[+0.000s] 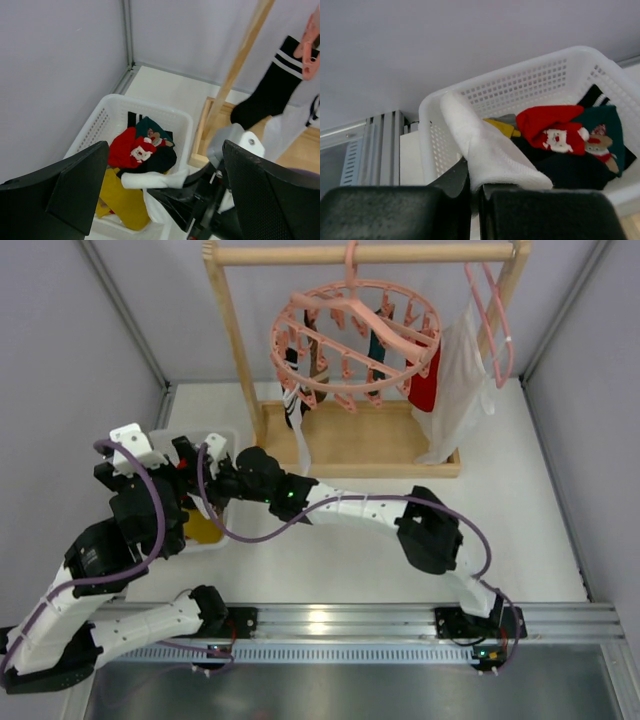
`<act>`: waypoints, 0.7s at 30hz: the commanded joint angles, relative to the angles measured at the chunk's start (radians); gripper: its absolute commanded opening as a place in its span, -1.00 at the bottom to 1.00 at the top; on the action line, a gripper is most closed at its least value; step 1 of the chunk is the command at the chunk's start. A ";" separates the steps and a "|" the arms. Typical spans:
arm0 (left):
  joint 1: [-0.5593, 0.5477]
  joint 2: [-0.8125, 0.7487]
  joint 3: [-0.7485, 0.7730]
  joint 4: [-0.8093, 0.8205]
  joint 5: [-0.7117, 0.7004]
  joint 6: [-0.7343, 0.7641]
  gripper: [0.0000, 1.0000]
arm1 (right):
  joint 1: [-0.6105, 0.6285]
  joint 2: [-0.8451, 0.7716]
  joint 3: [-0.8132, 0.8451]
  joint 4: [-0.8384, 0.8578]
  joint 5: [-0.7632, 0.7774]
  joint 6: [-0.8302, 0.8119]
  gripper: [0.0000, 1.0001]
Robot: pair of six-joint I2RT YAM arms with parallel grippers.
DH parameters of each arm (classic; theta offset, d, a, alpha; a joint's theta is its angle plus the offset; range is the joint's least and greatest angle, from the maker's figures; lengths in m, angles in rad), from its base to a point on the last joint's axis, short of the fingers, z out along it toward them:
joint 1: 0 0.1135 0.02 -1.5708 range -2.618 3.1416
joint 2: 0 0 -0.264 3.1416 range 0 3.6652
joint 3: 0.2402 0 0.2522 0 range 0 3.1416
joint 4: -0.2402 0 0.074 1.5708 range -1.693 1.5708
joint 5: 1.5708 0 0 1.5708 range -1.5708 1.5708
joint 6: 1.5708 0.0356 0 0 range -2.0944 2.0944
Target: Remove the socks clipped to the hanger
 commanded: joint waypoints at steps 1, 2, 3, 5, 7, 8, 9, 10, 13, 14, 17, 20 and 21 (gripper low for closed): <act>0.000 -0.019 -0.029 0.013 -0.105 -0.040 0.97 | -0.003 0.142 0.224 -0.105 -0.046 -0.034 -1.00; 0.002 -0.023 -0.033 0.011 -0.114 -0.048 0.96 | -0.006 0.180 0.322 -0.124 -0.041 -0.045 -1.00; 0.002 -0.028 -0.037 0.011 -0.128 -0.057 0.97 | -0.009 0.250 0.367 -0.139 -0.035 -0.050 -0.99; 0.002 -0.051 -0.046 0.011 -0.142 -0.072 0.97 | -0.015 0.326 0.485 -0.196 -0.015 -0.060 -0.31; 0.003 -0.087 -0.056 0.013 -0.143 -0.084 0.97 | -0.026 0.329 0.507 -0.216 -0.006 -0.054 0.34; 0.005 -0.103 -0.060 0.014 -0.139 -0.097 0.97 | -0.030 0.297 0.489 -0.210 -0.012 -0.051 0.39; 0.005 -0.124 -0.061 0.014 -0.125 -0.100 0.96 | -0.033 0.268 0.460 -0.196 -0.012 -0.051 0.46; 0.003 -0.131 -0.061 0.013 -0.122 -0.101 0.97 | -0.038 0.236 0.381 -0.161 -0.011 -0.054 0.51; 0.003 -0.126 -0.060 0.016 -0.110 -0.101 0.97 | -0.047 0.093 0.207 -0.123 0.003 -0.077 0.57; 0.003 -0.124 -0.058 0.016 -0.096 -0.106 0.97 | -0.049 0.016 0.159 -0.101 0.009 -0.080 0.57; 0.003 -0.115 -0.055 0.017 -0.030 -0.123 0.96 | -0.063 -0.147 -0.035 -0.068 0.018 -0.079 0.58; 0.003 -0.094 -0.050 0.020 0.042 -0.137 0.97 | -0.072 -0.313 -0.218 -0.064 0.026 -0.079 0.61; 0.003 -0.079 -0.044 0.020 0.067 -0.137 0.96 | -0.073 -0.353 -0.262 -0.075 0.032 -0.077 0.64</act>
